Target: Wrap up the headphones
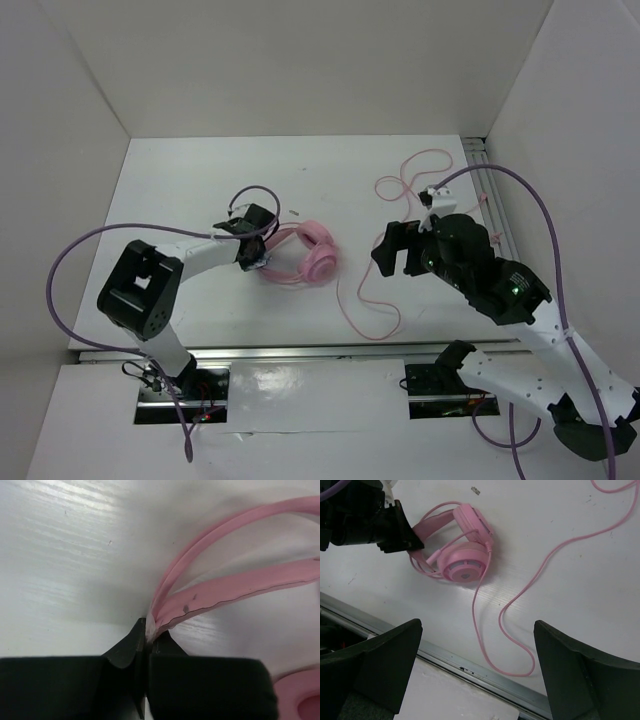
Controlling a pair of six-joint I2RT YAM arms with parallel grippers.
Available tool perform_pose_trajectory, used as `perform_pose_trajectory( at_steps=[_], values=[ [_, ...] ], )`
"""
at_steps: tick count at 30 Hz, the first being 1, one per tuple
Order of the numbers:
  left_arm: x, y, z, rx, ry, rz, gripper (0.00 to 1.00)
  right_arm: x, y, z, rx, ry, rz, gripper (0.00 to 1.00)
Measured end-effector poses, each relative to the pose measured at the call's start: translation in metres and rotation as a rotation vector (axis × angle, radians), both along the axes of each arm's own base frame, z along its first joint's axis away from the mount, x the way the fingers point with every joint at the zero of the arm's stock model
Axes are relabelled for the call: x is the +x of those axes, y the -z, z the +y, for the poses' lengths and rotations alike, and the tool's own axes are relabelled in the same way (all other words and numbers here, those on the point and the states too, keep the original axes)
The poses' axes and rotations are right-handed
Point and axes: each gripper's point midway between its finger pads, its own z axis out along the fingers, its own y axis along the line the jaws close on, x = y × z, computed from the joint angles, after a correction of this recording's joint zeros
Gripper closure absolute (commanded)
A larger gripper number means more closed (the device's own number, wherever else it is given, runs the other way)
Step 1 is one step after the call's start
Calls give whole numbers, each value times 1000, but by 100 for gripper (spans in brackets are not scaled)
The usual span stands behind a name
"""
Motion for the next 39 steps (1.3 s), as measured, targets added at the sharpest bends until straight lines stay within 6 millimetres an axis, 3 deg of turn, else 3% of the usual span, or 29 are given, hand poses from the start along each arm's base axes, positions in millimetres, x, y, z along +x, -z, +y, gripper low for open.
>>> perform_pose_trajectory(
  at_steps=[4,7,9,16,17,19,22,27,31,37,39],
  values=[
    [-15,-6,5,11,-23,13,100,-1,-4,3,23,-20,-23,0],
    [-38,-34,19,89,-22,24,100,-4,-3,17,73,-100,-66,0],
    [-47,-76,30,142,-12,-7,100,-11,-1,29,111,-182,-95,0],
    [-36,-285,58,98,-23,-393,100,-20,-7,66,269,-395,-284,3],
    [-39,-309,65,97,-33,-440,100,-19,-5,73,283,-421,-301,3],
    [-46,-337,75,103,-42,-483,100,-15,2,86,300,-464,-318,4],
    [-62,-354,90,145,-28,-472,100,-3,20,104,306,-501,-311,4],
    [-73,-356,107,206,-9,-409,100,8,50,139,325,-592,-246,6],
    [-76,-352,118,227,-25,-371,100,-3,60,166,360,-690,-222,6],
    [-78,-357,119,201,-13,-372,100,-26,67,201,401,-808,-226,9],
    [-78,-360,120,185,-18,-377,100,-29,79,211,395,-824,-210,18]
  ],
)
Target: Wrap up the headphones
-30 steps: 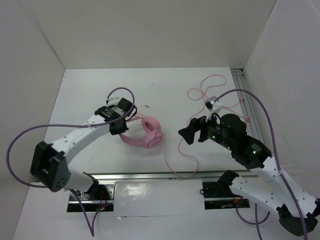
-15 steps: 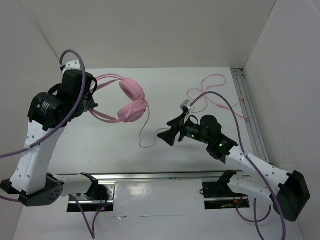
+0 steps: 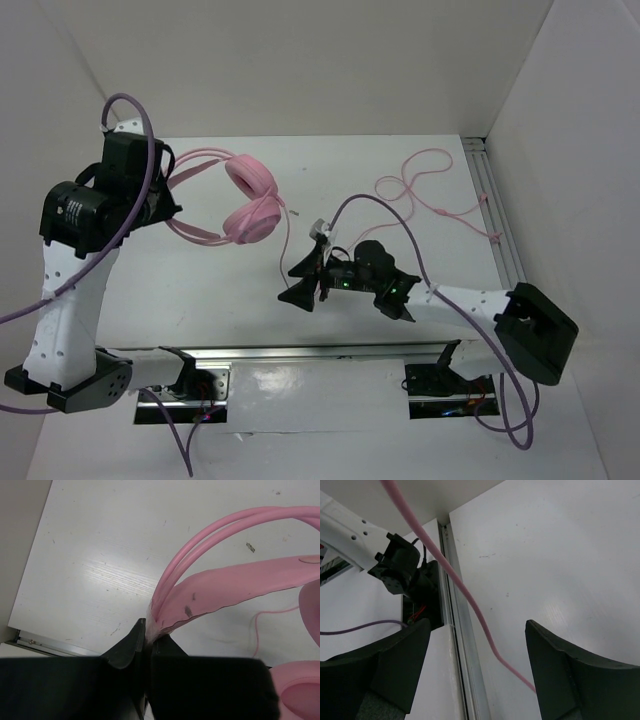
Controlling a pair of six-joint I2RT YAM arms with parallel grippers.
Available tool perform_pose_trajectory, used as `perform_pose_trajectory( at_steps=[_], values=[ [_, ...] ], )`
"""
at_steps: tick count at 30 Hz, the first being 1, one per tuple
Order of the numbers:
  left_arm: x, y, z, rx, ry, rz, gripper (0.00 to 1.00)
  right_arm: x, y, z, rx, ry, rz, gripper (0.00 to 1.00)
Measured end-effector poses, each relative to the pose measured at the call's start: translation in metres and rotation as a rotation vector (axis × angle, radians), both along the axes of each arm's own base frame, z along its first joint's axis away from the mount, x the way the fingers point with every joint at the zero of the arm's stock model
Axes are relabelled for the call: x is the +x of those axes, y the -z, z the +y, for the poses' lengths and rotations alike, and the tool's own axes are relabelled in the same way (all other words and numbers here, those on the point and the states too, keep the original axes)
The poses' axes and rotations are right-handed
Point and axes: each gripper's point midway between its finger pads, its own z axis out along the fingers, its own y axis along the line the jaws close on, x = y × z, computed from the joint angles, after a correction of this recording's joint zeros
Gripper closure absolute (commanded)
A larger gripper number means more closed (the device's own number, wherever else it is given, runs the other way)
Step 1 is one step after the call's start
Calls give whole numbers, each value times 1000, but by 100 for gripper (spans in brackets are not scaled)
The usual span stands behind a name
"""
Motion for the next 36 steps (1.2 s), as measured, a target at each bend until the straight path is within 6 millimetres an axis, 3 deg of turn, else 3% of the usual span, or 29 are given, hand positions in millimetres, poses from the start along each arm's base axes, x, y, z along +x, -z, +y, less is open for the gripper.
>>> perform_pose_trajectory(
  at_steps=[6,9,10,12,13,17,23,26,31,36],
  values=[
    [0,-1,3,-16,-12,-2,100,9,42,18,-47,5,57,33],
    [0,-1,2,-24,-3,1,100,17,57,25,-68,17,77,48],
    [0,-1,2,-25,-2,3,100,18,60,26,-74,20,84,58],
    [1,0,3,-23,-4,7,100,19,62,27,-75,25,89,58],
    [1,0,5,-21,-8,9,100,20,60,27,-69,27,87,58],
    [2,1,9,-19,-26,13,100,22,53,28,-42,36,70,87],
    [4,0,15,-2,-58,9,100,28,41,23,-35,125,42,88],
    [5,1,28,37,-127,-1,100,21,32,16,-64,232,23,91],
    [5,34,49,127,-267,73,100,-12,2,-1,-103,420,-25,97],
    [14,75,54,199,-339,203,100,-28,-8,-2,-265,553,-87,97]
  ],
)
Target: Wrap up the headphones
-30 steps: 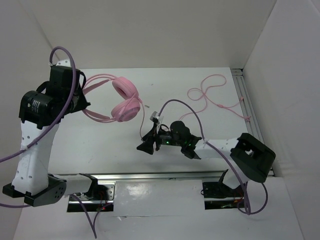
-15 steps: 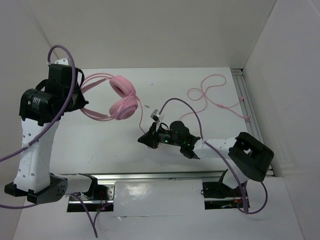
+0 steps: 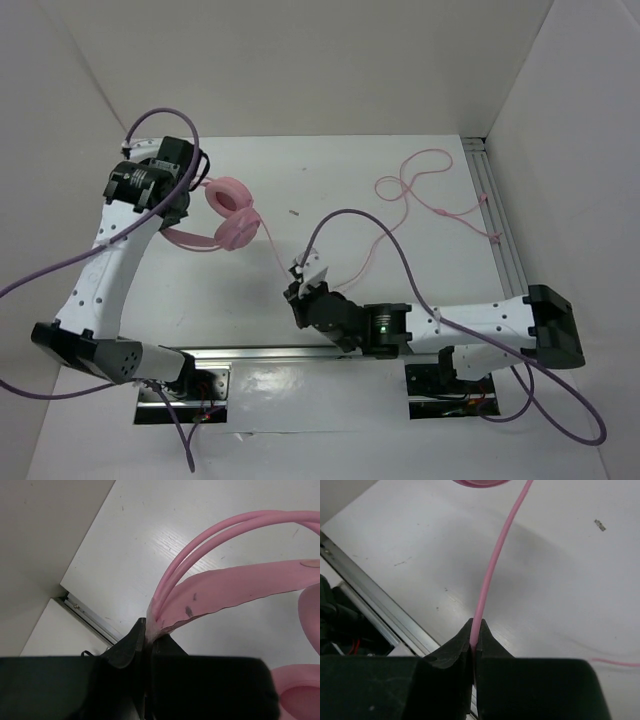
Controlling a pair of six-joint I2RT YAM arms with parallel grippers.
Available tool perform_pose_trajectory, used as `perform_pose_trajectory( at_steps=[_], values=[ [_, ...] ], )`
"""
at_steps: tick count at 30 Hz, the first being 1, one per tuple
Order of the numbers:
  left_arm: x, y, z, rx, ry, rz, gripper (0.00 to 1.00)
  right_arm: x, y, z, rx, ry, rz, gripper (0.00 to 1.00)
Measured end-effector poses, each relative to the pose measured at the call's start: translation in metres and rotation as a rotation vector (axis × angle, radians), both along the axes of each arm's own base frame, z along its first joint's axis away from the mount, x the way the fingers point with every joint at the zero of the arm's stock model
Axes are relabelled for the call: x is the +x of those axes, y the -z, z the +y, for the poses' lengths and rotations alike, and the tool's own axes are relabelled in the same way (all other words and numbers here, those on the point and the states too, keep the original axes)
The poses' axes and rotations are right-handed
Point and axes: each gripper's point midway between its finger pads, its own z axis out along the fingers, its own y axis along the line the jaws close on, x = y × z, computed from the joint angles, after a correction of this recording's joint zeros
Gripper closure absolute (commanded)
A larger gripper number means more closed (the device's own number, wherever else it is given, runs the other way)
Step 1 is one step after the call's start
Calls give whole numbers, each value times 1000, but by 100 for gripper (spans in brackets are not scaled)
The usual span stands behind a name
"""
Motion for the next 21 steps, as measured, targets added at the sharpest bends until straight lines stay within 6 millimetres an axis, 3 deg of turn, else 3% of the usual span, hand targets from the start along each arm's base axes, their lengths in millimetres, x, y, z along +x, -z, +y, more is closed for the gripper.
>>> perform_pose_trajectory(
  at_steps=[4,10,13,16,21],
  values=[
    [8,20,-6,17,-14,56,100,-5,8,11,-185,46,-41,97],
    [11,27,-27,97,65,82,100,-27,20,18,-446,-21,-187,97],
    [10,36,-46,167,158,99,100,-36,14,18,-498,-96,-255,82],
    [10,48,-72,222,258,92,100,-45,-8,14,-471,-192,-302,71],
    [2,57,-114,262,404,53,100,-51,-80,4,-262,-299,-356,73]
  ],
)
